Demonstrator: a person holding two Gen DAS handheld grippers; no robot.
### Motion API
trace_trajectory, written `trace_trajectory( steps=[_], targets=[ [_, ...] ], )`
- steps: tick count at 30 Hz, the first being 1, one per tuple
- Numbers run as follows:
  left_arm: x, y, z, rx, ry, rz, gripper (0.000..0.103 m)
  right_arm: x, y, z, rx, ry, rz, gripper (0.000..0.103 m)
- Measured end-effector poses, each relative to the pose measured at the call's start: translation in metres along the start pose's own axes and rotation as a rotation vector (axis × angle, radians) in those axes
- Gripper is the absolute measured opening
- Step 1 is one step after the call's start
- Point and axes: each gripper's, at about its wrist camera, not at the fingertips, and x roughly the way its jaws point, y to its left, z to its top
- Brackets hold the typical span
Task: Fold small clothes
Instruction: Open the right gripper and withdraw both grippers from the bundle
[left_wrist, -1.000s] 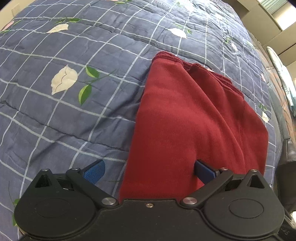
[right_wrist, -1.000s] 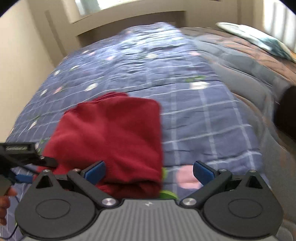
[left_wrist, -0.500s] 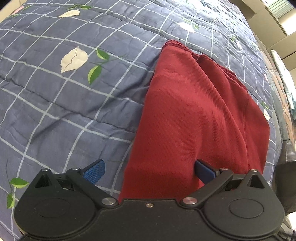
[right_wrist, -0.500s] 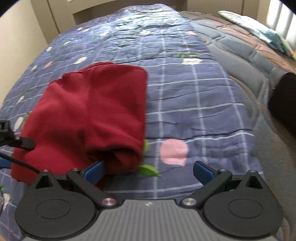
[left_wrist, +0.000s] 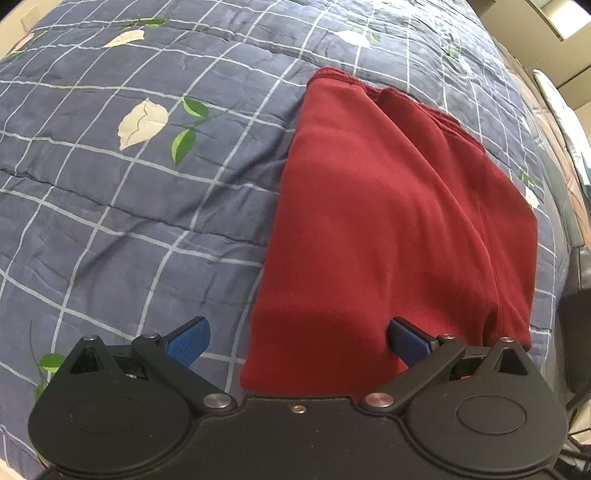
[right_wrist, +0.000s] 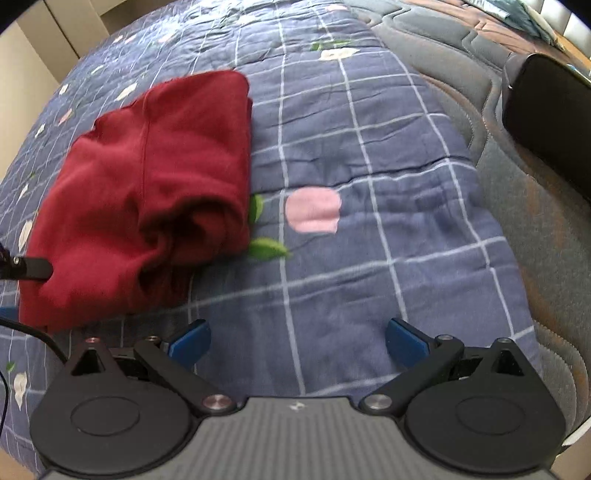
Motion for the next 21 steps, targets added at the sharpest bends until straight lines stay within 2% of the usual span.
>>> trace_trajectory(
  steps=[6, 12, 16, 21],
  targets=[
    [0.0, 0.0, -0.005, 0.01, 0.016, -0.011, 0.102, 0.001, 0.007, 0.003, -0.005, 0.013, 0.005, 0.103],
    [-0.004, 0.001, -0.007, 0.027, 0.02, -0.019, 0.102, -0.008, 0.014, 0.011, -0.016, -0.016, 0.045, 0.103],
    [-0.009, 0.001, -0.008, 0.049, 0.016, -0.028, 0.102, -0.016, 0.013, 0.018, -0.011, -0.06, 0.058, 0.103],
    [-0.017, 0.008, -0.006, 0.038, -0.017, -0.031, 0.102, -0.032, 0.005, 0.025, 0.03, -0.166, 0.038, 0.103]
  ],
)
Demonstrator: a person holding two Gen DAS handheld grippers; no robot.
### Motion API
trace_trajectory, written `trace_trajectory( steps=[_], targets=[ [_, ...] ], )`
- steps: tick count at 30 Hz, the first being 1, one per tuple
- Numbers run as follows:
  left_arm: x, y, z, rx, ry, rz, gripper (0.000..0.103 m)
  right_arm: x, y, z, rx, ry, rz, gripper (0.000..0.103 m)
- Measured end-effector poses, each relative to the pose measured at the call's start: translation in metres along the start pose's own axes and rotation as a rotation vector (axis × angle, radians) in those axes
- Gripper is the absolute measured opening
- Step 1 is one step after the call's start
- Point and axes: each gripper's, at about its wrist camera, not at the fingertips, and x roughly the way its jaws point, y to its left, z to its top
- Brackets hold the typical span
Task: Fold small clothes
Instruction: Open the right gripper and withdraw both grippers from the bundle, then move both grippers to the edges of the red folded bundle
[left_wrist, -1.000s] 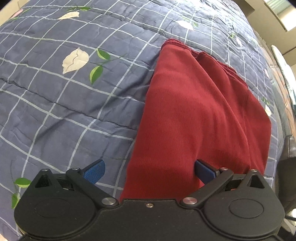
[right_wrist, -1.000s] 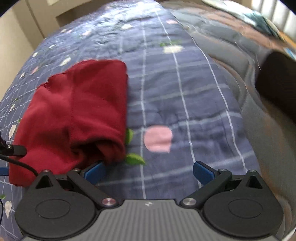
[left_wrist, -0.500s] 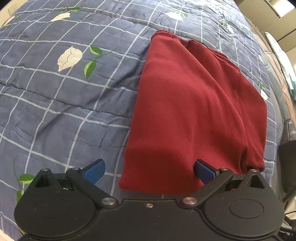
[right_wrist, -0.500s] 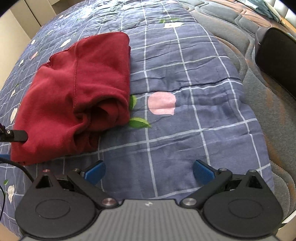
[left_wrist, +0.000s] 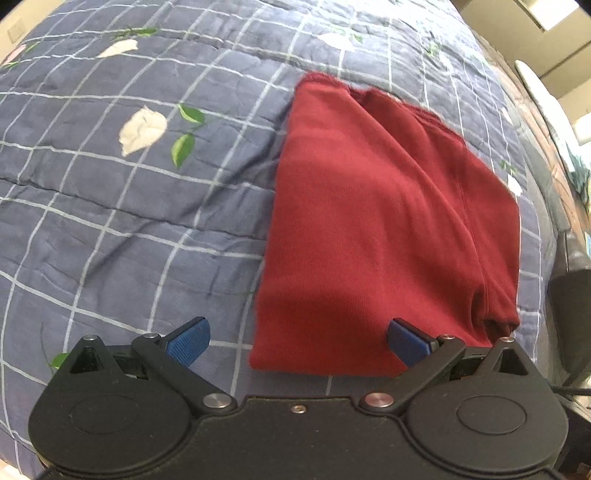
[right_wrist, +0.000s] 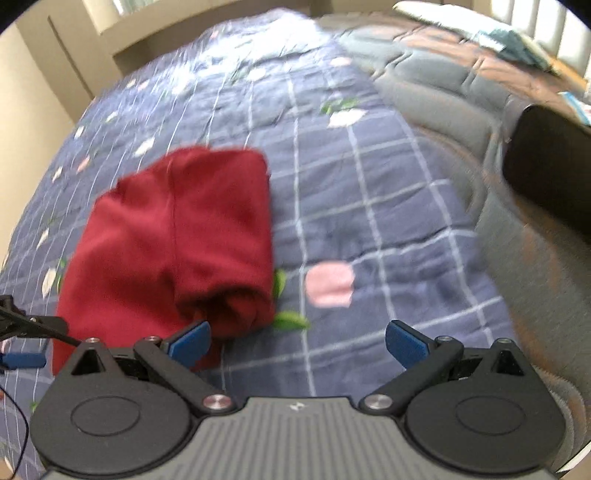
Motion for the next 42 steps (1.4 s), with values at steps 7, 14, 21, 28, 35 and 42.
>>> trace_trajectory(
  steps=[7, 14, 21, 28, 35, 42],
  targets=[
    [-0.002, 0.01, 0.023, -0.107, -0.089, -0.029, 0.102, 0.012, -0.006, 0.026, 0.019, -0.061, 0.038, 0.103],
    [0.012, -0.002, 0.058, -0.122, -0.144, -0.043, 0.102, 0.052, 0.008, 0.051, -0.005, -0.037, 0.126, 0.103],
    [0.031, -0.013, 0.072, -0.116, -0.109, 0.009, 0.102, 0.076, 0.007, 0.068, 0.016, -0.028, 0.207, 0.103],
    [0.046, -0.012, 0.077, -0.133, -0.084, 0.004, 0.102, 0.105, 0.001, 0.075, 0.145, 0.034, 0.376, 0.103],
    [0.056, -0.012, 0.079, -0.159, -0.062, -0.003, 0.102, 0.126, -0.024, 0.071, 0.308, 0.018, 0.48, 0.103],
    [0.067, -0.014, 0.078, -0.165, -0.05, 0.002, 0.103, 0.127, -0.029, 0.066, 0.273, -0.01, 0.519, 0.103]
  ],
)
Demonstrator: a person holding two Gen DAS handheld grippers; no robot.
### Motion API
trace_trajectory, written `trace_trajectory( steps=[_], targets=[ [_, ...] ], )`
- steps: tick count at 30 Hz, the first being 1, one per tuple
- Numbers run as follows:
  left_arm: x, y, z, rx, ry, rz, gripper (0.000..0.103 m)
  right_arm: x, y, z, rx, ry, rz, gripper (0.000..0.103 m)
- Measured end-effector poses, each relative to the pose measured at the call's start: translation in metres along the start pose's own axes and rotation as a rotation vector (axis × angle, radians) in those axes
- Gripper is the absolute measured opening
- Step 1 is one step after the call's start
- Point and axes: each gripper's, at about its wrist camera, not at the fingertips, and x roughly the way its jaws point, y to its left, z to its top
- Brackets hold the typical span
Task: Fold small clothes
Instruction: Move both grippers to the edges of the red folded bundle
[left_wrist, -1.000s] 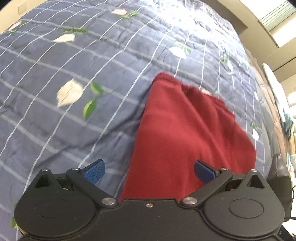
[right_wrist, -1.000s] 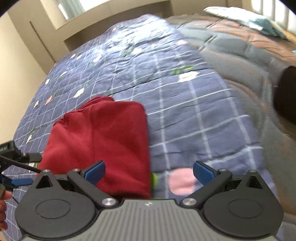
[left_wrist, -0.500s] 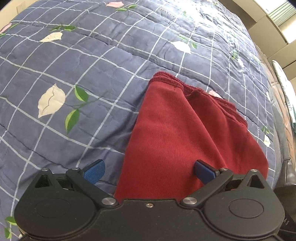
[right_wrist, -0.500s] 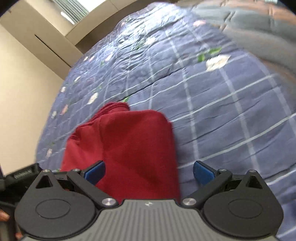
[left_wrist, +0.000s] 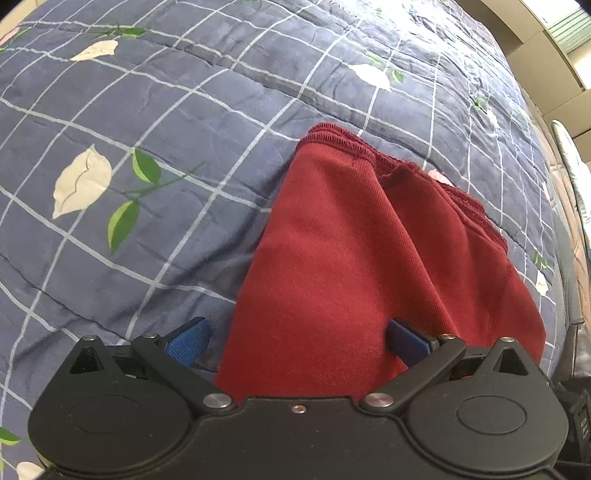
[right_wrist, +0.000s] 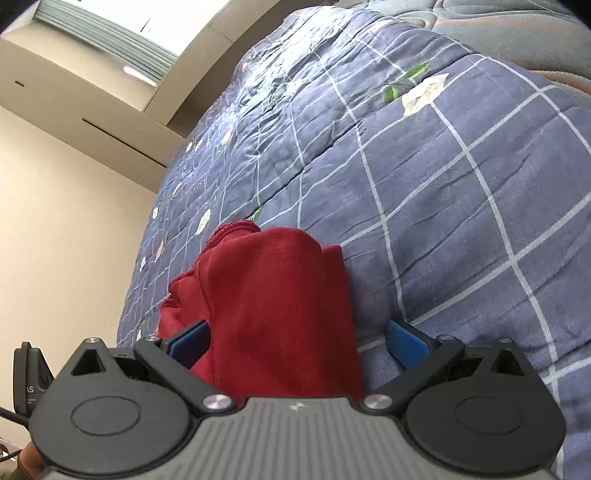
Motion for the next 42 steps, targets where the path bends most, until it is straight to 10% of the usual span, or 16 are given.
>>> trace_trajectory(
  steps=[12, 22, 42],
  targets=[
    [0.002, -0.005, 0.002, 0.081, 0.003, -0.035, 0.103, 0.001, 0.005, 0.008, 0.035, 0.024, -0.023, 0.103],
    [-0.007, -0.019, -0.01, 0.257, -0.039, -0.073, 0.103, -0.002, 0.008, 0.009, 0.047, 0.011, -0.091, 0.076],
    [-0.005, -0.021, -0.008, 0.259, -0.02, -0.074, 0.102, 0.005, 0.028, 0.005, 0.012, 0.02, -0.154, 0.066]
  ],
)
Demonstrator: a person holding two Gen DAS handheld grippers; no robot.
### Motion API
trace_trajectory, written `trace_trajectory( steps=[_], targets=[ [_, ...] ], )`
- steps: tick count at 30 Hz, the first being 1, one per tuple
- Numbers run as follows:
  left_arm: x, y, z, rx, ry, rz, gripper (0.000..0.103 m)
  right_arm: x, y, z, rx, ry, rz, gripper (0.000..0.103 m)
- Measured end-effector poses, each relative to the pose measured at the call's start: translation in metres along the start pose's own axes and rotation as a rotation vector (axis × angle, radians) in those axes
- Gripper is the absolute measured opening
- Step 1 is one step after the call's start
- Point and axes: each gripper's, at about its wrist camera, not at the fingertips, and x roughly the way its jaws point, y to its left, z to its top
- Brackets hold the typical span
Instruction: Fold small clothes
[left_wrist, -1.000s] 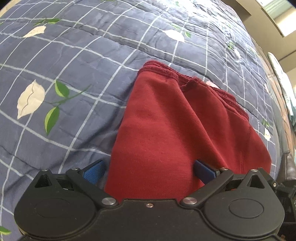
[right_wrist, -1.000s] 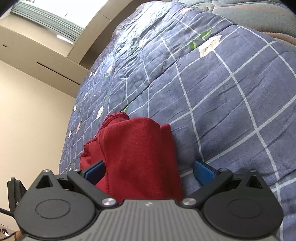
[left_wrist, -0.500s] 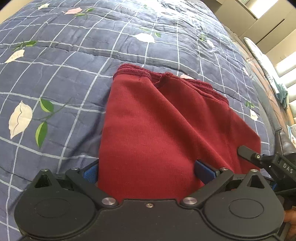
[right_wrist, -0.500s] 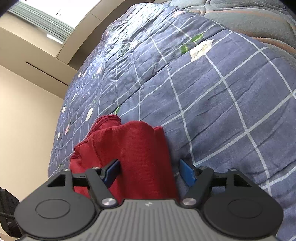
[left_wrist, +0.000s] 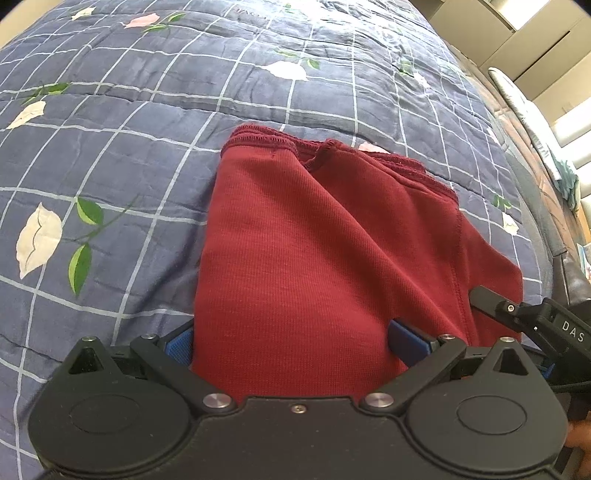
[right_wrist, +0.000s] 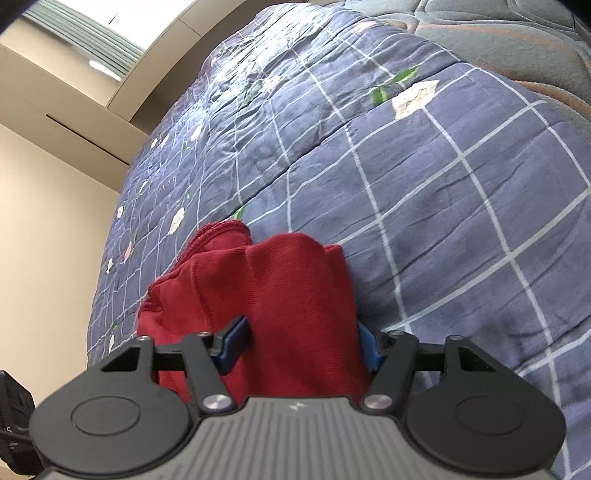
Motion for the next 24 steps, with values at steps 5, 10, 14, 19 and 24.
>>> trace_trajectory(
  steps=[5, 10, 14, 19, 24],
  targets=[
    [0.0, 0.003, 0.0, -0.005, 0.001, -0.015, 0.102, 0.0, 0.003, -0.002, -0.001, -0.008, -0.013, 0.064],
    [-0.002, 0.005, 0.0, -0.007, 0.003, -0.031, 0.102, 0.003, 0.004, -0.002, 0.001, -0.009, -0.027, 0.067],
    [-0.004, 0.005, 0.0, -0.004, 0.005, -0.045, 0.102, 0.005, 0.006, -0.003, 0.003, -0.015, -0.041, 0.067],
    [-0.006, 0.006, 0.0, 0.007, 0.007, -0.064, 0.102, 0.004, 0.01, -0.006, 0.02, -0.032, -0.061, 0.065],
    [-0.009, 0.009, 0.0, 0.017, 0.004, -0.09, 0.1, 0.001, 0.018, -0.01, 0.007, -0.055, -0.081, 0.05]
  ],
)
